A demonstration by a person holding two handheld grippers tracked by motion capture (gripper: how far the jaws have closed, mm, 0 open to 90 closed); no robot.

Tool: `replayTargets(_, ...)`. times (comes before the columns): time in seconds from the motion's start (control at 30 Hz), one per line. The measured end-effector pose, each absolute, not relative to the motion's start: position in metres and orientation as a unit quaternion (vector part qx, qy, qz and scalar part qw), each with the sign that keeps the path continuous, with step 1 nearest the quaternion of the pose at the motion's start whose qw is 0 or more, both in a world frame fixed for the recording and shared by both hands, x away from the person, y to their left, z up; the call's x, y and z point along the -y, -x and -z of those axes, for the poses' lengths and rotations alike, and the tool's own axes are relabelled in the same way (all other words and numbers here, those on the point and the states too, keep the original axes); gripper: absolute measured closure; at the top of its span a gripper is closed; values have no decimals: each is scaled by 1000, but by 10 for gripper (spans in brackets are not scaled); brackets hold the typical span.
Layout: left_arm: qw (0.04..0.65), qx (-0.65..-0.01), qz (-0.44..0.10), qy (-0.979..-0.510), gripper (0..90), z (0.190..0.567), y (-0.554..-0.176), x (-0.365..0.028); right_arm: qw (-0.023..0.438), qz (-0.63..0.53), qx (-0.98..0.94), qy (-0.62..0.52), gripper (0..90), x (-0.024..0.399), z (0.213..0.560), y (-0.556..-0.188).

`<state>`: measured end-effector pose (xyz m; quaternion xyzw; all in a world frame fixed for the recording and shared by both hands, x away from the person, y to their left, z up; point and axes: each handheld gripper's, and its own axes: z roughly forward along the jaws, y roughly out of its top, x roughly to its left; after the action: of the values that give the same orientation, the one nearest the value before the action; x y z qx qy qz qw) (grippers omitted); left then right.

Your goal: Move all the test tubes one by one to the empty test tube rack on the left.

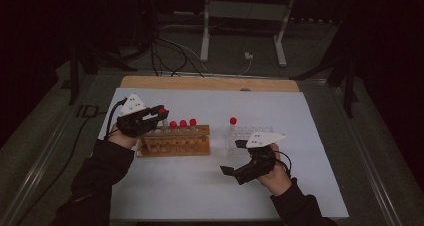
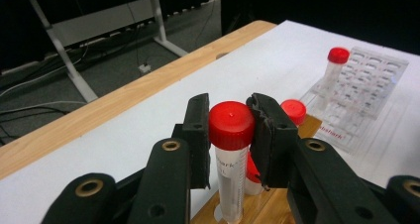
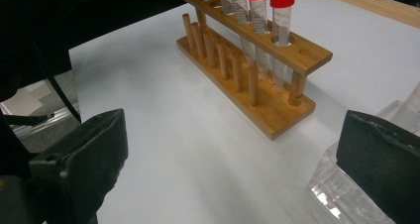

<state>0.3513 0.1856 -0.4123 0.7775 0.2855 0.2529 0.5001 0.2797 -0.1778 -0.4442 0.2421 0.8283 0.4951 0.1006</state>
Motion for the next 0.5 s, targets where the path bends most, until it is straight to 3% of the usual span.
replayTargets(0.5, 483, -297, -241, -788, 717, 434, -355, -185, 98, -495, -829, -243, 0, 178, 444, -280)
